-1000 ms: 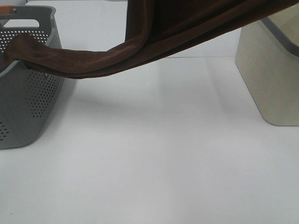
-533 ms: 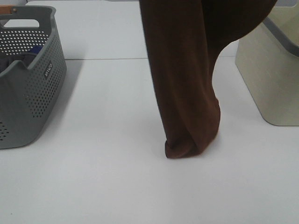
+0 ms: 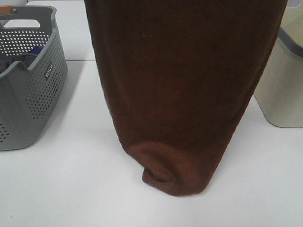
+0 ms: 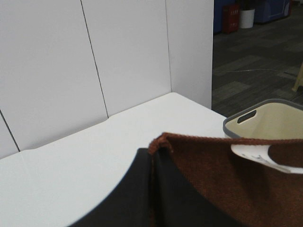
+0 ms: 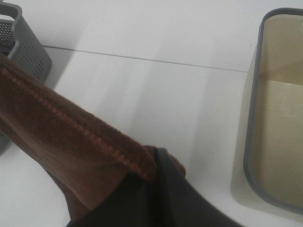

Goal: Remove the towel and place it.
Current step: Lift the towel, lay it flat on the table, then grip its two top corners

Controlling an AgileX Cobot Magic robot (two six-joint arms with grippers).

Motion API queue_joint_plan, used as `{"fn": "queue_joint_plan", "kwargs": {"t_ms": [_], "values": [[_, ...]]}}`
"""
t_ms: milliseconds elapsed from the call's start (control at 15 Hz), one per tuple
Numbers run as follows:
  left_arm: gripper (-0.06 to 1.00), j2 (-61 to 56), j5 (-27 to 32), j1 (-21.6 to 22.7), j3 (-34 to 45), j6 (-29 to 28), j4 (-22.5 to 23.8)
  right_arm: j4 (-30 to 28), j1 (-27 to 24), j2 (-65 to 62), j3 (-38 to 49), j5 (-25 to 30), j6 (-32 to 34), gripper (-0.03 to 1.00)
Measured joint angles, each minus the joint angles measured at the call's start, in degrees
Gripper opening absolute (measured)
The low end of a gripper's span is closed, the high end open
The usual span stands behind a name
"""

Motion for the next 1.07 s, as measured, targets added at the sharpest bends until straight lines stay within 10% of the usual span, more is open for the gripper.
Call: {"fn": "queue_joint_plan", "kwargs": {"t_ms": [267,733,1067], "values": [[0.0,7.6,-5.4,2.9,0.0,0.0,1.5,-3.5,0.0,7.7,0.0,-9.6,-2.5,0.0],[0.0,14.7,-34.5,9.6,-0.5,-0.1,1.8,-12.6,0.0,15.7,-5.0,-40.1,-3.6,0.0],[0.0,14.6,-39.3,9.6,-9.9,-0.1,7.3,-12.8,0.1,15.5,-16.9,-40.9,-8.0,0.0]]}}
